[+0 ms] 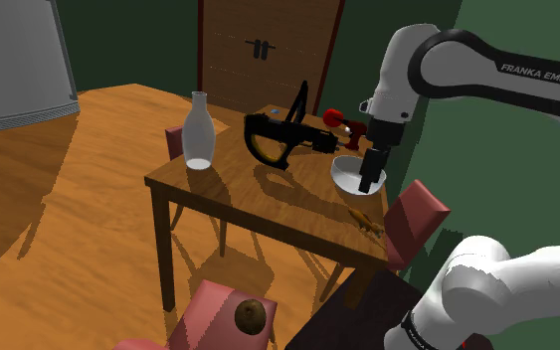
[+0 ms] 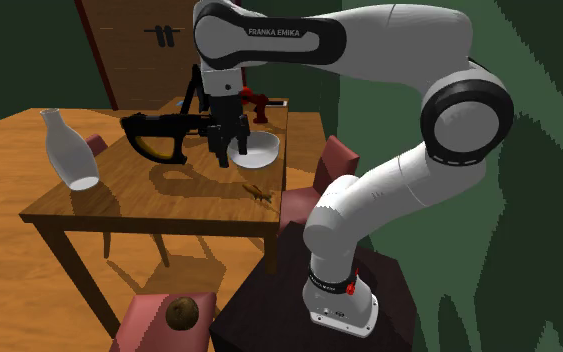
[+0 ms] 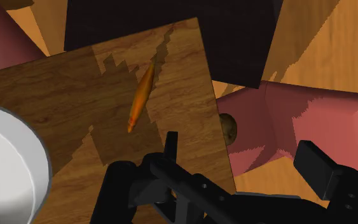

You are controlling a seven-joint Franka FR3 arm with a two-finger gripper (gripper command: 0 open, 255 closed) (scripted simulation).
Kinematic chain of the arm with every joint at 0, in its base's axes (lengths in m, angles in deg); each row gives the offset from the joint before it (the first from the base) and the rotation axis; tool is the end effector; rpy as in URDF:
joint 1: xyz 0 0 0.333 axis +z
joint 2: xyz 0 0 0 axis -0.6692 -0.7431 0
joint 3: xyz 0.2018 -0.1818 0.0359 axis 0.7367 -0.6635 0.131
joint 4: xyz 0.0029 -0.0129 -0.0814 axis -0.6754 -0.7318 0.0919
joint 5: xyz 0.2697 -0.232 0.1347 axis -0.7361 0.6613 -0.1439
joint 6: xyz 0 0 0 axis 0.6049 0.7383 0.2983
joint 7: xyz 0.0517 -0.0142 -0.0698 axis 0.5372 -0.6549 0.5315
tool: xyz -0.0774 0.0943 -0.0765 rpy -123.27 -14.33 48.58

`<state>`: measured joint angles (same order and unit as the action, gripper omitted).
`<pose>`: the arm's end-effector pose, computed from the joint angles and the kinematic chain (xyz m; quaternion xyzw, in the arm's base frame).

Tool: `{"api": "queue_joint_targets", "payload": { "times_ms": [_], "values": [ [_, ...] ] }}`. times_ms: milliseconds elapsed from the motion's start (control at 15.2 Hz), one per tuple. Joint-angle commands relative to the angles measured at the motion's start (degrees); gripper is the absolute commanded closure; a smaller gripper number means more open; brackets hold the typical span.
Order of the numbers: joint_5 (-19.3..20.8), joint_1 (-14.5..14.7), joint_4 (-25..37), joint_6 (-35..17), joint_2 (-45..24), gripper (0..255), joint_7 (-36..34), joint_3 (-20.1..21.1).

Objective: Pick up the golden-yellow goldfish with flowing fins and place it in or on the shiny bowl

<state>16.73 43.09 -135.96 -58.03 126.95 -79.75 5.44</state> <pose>0.3072 0.0229 0.5105 -0.9940 -0.0705 0.0630 0.0558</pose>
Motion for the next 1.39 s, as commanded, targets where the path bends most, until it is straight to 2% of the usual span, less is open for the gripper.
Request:
{"api": "queue_joint_targets", "payload": {
  "times_ms": [0, 726, 1320],
  "values": [
    [0.0, 0.0, 0.0, 0.0, 0.0, 0, 0.0, 0.0],
    [4.5, -9.6, -20.6, -18.2, 6.1, 0, -4.7, -4.7],
    [4.3, -9.5, -26.3, -24.2, 5.7, 0, -4.6, -4.5]
  ]
}}
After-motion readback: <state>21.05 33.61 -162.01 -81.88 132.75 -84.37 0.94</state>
